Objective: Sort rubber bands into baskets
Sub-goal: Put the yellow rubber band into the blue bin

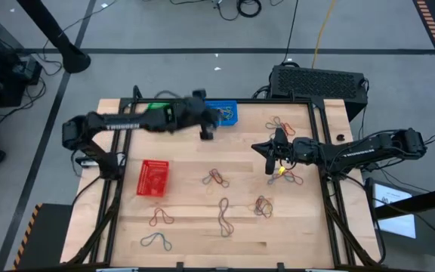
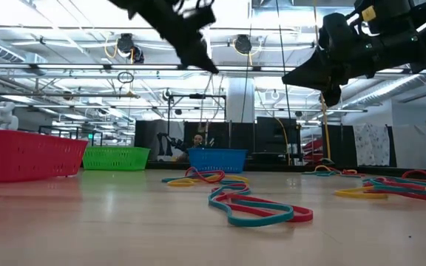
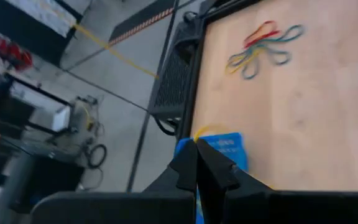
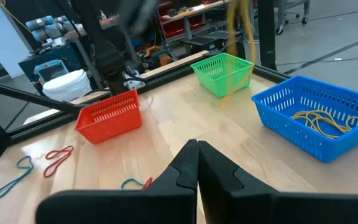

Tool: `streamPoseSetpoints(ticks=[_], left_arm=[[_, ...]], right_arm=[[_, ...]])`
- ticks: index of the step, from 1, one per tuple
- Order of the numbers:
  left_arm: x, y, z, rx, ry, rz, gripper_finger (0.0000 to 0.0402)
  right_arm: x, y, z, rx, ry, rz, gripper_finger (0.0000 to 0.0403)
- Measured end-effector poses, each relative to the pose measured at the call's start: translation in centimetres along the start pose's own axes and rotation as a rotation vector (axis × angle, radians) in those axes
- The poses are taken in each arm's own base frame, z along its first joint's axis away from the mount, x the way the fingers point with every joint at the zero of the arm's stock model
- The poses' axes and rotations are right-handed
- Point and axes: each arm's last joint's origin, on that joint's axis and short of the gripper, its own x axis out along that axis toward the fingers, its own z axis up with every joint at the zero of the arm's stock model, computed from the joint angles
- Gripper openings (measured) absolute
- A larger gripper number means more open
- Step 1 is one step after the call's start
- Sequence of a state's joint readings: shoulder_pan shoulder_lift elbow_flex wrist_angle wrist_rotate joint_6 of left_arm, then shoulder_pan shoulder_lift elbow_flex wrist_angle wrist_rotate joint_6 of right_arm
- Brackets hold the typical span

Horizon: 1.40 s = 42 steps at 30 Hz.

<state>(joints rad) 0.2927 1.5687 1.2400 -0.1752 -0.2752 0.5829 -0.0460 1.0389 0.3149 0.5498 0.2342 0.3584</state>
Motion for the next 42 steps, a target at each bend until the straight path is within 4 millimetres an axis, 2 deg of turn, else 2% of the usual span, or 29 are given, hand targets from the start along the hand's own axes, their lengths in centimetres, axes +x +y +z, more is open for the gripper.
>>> streamPoseSetpoints(ticks=[5,9,13,20,24,34,42], left_arm=[[3.3,3.8,-3.8,-0.083,0.012,-0.014,0.0002],[5.2,5.2,-5.8,-0.117,0.021,0.005,0.0002],[6.9,4.8,-7.0,-0.182,0.047,-0.032,0.0002],[9.2,2.9,-8.2,-0.166,0.089,-0.094,0.0002],[9.7,2.5,-8.7,-0.164,0.113,-0.106,0.0007],[9.7,2.3,-9.0,-0.21,0.172,-0.093,0.0055],[8.7,2.3,-9.1,-0.204,0.311,-0.156,0.0077]], right_arm=[[0.0,0.0,0.0,0.0,0.0,0.0,0.0],[0.0,0.0,0.0,-0.001,0.0,0.0,0.0],[0.0,0.0,0.0,-0.014,0.002,-0.001,0.0],[0.0,0.0,-0.1,-0.056,0.006,-0.002,0.0],[0.0,0.0,-0.1,-0.057,0.006,-0.002,0.0],[0.0,0.0,0.0,-0.044,0.003,-0.001,0.0],[0.0,0.0,0.0,-0.029,0.002,0.0,0.0]])
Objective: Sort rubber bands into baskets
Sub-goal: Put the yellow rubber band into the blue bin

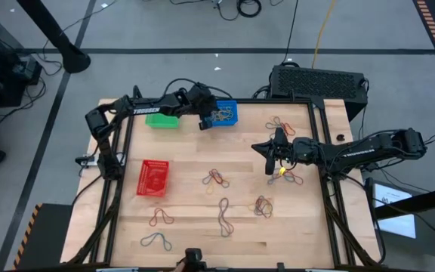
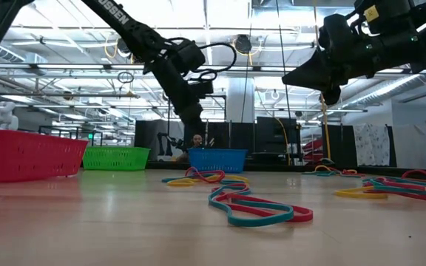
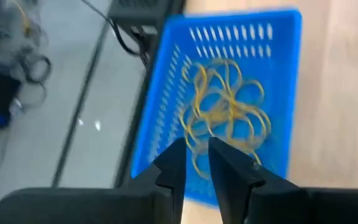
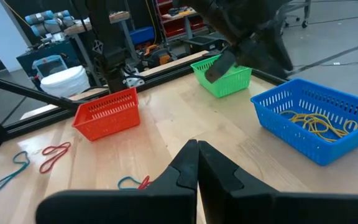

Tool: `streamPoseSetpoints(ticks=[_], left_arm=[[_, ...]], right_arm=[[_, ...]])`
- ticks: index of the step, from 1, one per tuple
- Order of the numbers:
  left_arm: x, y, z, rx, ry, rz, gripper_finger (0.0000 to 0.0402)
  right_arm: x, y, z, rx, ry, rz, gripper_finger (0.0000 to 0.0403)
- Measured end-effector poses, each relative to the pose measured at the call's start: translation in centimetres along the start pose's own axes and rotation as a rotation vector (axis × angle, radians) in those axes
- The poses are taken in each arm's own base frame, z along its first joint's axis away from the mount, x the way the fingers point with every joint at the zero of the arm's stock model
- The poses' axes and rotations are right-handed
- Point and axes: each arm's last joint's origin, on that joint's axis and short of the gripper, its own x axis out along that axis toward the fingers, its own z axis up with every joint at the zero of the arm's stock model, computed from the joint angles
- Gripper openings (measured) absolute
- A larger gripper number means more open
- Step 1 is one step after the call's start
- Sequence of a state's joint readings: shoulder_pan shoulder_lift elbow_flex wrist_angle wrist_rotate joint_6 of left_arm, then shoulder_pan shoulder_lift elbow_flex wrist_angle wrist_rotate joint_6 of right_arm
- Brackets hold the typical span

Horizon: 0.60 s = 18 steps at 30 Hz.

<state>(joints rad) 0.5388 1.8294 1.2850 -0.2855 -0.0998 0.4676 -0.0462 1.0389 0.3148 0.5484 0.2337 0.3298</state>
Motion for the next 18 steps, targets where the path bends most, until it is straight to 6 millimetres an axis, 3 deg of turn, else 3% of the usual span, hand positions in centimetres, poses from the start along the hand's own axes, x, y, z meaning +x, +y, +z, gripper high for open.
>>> streamPoseSetpoints(ticks=[3,8,13,18], left_arm=[[-2.0,0.2,0.2,-0.039,0.004,-0.029,0.0077],[-7.7,-0.6,-0.2,-0.115,-0.12,-0.111,0.0067],[-12.9,-4.0,-1.7,-0.146,-0.388,-0.129,0.0052],[-14.8,-8.8,-3.8,-0.14,-0.65,-0.225,0.0047]], right_arm=[[0.0,0.0,0.0,0.024,0.0,0.001,0.0],[0.0,0.1,0.1,0.105,-0.007,0.008,0.0],[-0.1,0.4,0.2,0.14,-0.018,0.03,0.0],[0.3,1.0,1.0,0.148,0.015,0.021,0.0]])
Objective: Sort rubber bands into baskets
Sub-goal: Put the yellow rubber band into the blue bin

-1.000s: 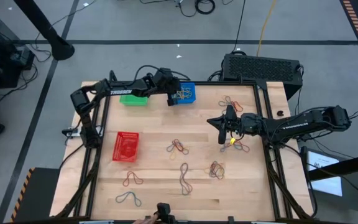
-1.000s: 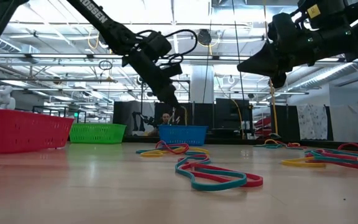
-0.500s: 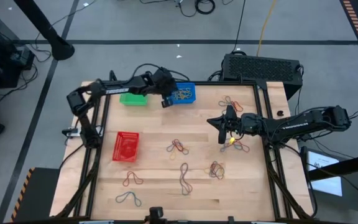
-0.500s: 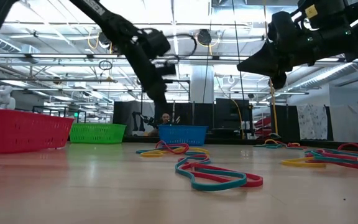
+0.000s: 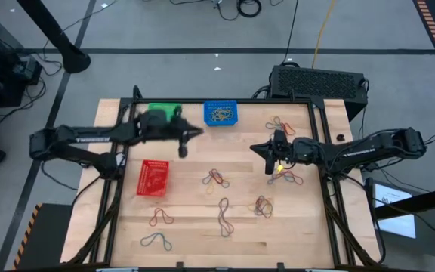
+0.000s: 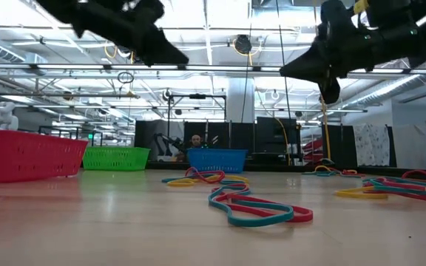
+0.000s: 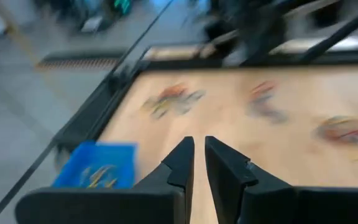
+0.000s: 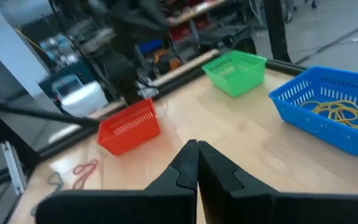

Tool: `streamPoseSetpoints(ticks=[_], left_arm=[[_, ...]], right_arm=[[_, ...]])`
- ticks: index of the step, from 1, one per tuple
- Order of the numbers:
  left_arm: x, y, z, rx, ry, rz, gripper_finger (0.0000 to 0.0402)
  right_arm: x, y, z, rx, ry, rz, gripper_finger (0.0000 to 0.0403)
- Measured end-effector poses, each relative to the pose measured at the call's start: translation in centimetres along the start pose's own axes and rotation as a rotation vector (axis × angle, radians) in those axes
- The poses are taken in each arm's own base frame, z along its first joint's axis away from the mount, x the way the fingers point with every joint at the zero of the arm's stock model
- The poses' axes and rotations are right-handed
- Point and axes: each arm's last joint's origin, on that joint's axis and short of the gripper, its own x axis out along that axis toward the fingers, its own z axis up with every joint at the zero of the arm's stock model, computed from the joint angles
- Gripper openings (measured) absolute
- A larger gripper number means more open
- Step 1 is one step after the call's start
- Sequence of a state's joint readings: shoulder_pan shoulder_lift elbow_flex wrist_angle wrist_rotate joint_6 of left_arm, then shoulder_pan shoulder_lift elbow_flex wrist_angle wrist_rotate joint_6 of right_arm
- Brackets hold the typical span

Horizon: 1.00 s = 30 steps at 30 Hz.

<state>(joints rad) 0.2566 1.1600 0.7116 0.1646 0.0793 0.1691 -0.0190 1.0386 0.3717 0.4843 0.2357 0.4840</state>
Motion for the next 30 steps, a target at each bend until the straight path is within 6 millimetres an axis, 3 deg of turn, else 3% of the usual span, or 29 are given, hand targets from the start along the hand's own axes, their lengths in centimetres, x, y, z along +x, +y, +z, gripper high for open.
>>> streamPoseSetpoints(ticks=[4,9,11,15,23,30], left_arm=[[-0.4,-2.6,-1.1,0.024,-0.088,-0.083,0.0047],[-0.4,-4.1,-1.4,0.085,-0.093,-0.136,0.0047],[-0.3,-4.2,-1.5,0.109,-0.089,-0.138,0.0047],[-0.3,-4.3,-1.6,0.122,-0.083,-0.139,0.0047],[-0.1,-4.4,-3.2,0.176,-0.051,-0.185,0.0047],[0.0,-3.6,-3.3,0.177,-0.047,-0.155,0.0047]], right_arm=[[0.5,-0.6,1.8,-0.051,0.147,-0.27,0.0],[0.2,-3.3,4.9,-0.034,0.374,-0.677,0.0],[0.5,-4.4,6.2,-0.048,0.411,-0.744,0.0],[1.6,-7.2,6.9,-0.064,0.521,-0.784,0.0003],[4.2,-12.4,4.2,-0.014,0.803,-0.765,0.0066],[6.1,-14.1,3.1,-0.023,0.919,-0.762,0.0149]])
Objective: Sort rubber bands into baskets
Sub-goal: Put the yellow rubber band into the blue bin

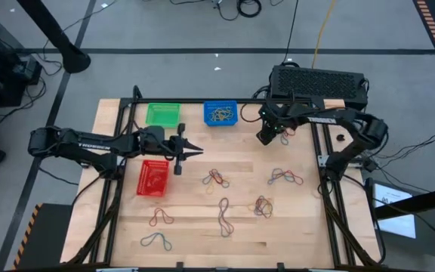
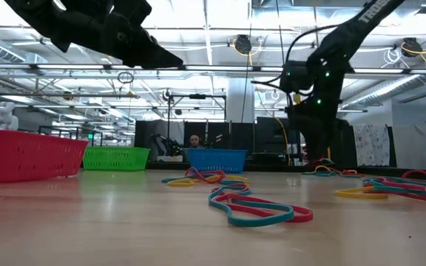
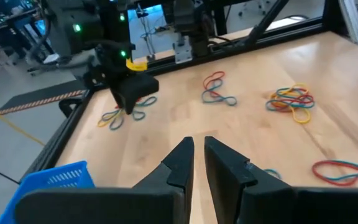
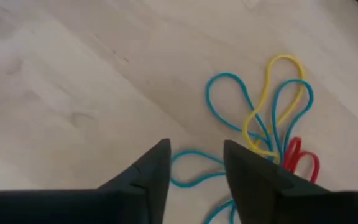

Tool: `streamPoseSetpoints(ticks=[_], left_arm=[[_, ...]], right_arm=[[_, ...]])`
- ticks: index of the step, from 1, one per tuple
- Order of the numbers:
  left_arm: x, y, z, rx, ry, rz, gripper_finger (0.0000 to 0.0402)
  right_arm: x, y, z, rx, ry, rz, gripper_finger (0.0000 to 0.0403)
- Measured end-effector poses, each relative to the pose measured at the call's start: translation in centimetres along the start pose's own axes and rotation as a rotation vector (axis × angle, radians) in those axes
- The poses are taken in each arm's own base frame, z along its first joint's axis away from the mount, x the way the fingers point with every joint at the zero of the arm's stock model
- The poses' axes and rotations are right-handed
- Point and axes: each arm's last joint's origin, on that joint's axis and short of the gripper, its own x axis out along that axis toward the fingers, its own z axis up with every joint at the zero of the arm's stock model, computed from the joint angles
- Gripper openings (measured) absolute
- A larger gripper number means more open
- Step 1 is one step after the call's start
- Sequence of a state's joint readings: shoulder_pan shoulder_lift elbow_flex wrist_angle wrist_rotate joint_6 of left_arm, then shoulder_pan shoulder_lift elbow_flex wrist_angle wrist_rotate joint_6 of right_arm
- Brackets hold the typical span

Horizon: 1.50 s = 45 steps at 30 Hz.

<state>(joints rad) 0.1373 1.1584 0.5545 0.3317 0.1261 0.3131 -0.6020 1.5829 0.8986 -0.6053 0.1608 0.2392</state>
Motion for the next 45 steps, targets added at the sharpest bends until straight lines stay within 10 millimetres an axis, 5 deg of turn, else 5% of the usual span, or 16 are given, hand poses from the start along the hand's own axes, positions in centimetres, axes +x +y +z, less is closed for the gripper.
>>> streamPoseSetpoints(ticks=[7,17,29,34,45], left_arm=[[0.0,0.3,-0.1,0.003,0.004,0.012,0.0047],[0.0,0.3,-0.1,0.003,0.006,0.011,0.0047],[0.0,0.3,-0.1,0.003,0.007,0.011,0.0047],[0.0,0.3,-0.1,0.003,0.007,0.011,0.0047],[0.0,0.3,-0.2,0.004,0.017,0.008,0.0047]], right_arm=[[2.2,-1.1,1.3,-0.032,0.055,-0.096,0.0178],[2.7,-2.7,1.7,-0.013,0.108,-0.119,0.016],[2.3,-2.7,1.8,0.001,0.12,-0.074,0.0009],[-0.8,-1.6,3.6,-0.017,0.041,-0.058,0.0002],[-12.5,1.3,5.3,-0.047,-0.32,0.024,0.0001]])
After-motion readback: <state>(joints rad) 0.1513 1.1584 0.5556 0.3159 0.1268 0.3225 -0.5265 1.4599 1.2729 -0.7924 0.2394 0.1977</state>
